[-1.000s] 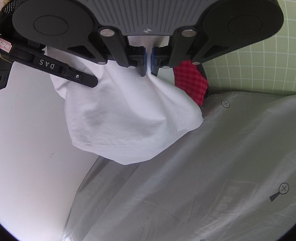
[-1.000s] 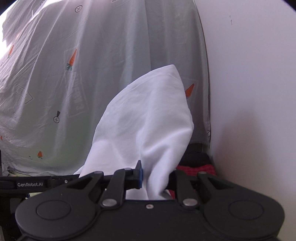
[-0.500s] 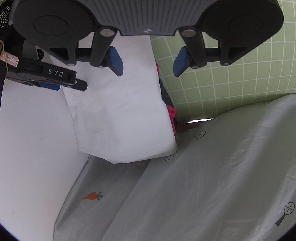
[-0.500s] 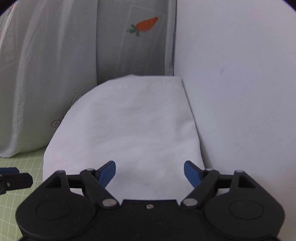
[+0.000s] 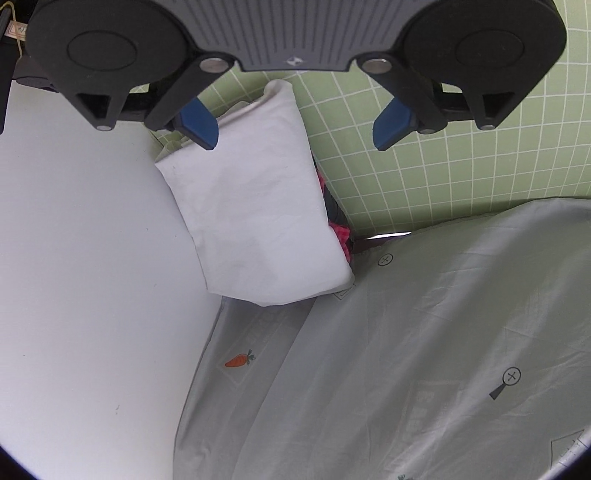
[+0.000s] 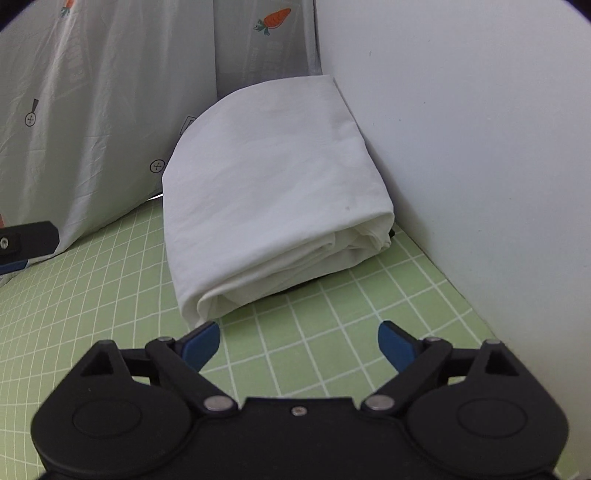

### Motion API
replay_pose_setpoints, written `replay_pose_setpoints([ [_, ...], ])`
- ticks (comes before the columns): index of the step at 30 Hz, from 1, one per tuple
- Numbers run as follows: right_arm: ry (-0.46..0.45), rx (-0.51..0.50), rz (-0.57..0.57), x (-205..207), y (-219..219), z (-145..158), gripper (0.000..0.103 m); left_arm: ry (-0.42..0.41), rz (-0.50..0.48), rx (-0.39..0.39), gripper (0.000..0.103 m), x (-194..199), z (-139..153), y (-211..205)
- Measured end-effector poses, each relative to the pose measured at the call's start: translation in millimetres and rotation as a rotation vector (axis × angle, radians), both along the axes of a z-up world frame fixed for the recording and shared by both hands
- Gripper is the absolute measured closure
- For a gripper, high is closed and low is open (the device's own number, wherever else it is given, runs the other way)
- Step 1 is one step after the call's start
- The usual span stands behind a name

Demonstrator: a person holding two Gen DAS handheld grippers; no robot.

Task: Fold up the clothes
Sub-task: 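Open both grippers and withdraw from the folded trousers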

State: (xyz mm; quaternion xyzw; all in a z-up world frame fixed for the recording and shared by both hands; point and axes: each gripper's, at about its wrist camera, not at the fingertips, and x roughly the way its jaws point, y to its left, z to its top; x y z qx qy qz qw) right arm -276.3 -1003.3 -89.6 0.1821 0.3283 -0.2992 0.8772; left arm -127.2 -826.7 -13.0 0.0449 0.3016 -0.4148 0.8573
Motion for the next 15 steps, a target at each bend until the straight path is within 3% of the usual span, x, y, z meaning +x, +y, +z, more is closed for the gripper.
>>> replay_pose_setpoints([
  [3, -0.015, -0.030, -0.011, -15.6, 19.3, 12.7, 0.001, -0.045, -0.018, 0.025, 0.002, -22.5, 8.0, 8.7],
  [7, -0.002, -0.081, -0.021, -39.4, 46.6, 23.6, 0.000, -0.049, -0.071, 0.048, 0.002, -45.5, 6.3, 20.0],
  [15, 0.019, -0.082, -0.073, -76.5, 76.8, 23.4, 0.000, -0.035, -0.114, 0.068, 0.002, -77.7, -1.6, 47.4],
])
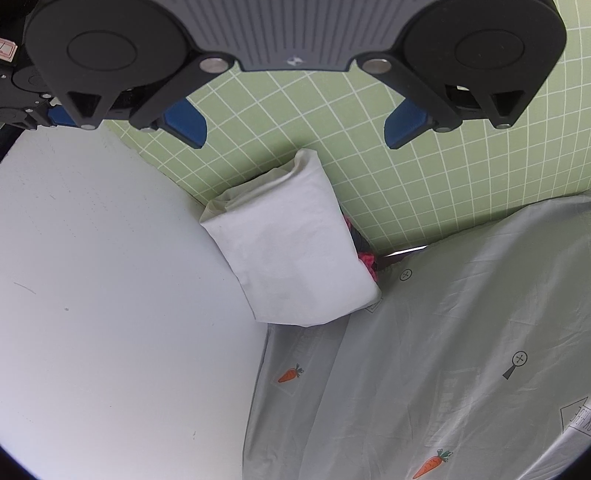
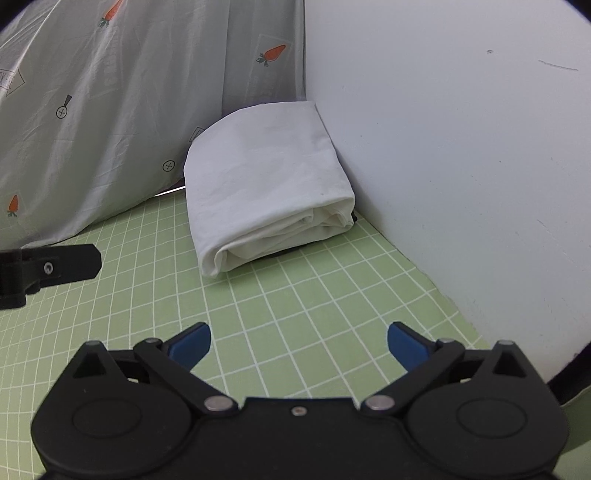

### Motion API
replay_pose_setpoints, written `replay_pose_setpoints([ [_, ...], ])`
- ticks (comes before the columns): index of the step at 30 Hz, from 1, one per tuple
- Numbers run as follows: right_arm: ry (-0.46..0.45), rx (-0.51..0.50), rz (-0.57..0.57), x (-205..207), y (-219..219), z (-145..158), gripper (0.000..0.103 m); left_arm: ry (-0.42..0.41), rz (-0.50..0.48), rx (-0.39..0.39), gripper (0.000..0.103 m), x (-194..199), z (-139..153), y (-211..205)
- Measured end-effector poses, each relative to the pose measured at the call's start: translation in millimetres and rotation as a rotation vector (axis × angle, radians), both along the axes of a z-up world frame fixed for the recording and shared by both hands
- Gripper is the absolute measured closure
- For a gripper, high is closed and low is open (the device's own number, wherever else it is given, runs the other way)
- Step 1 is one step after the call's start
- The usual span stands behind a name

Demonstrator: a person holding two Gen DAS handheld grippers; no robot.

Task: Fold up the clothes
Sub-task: 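Open both grippers and withdraw from the folded trousers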

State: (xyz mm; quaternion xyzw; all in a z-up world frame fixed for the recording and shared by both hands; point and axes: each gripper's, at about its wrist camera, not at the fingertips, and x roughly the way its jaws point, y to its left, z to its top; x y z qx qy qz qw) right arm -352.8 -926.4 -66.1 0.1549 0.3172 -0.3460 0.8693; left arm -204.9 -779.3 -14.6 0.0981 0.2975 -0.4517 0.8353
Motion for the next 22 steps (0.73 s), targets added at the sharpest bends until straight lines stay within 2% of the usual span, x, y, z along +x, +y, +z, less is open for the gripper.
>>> replay_pose_setpoints([
  [7, -0.004, -0.006, -0.034, -16.5, 10.0, 3.3, 0.000, 0.004, -0.003, -0.018, 0.002, -7.2, 1.8, 13.5],
  [22, -0.010, -0.026, -0.021, -23.5, 19.3, 4.0, 0.000, 0.002, 0.003, -0.033, 0.002, -15.5, 5.1, 23.6],
])
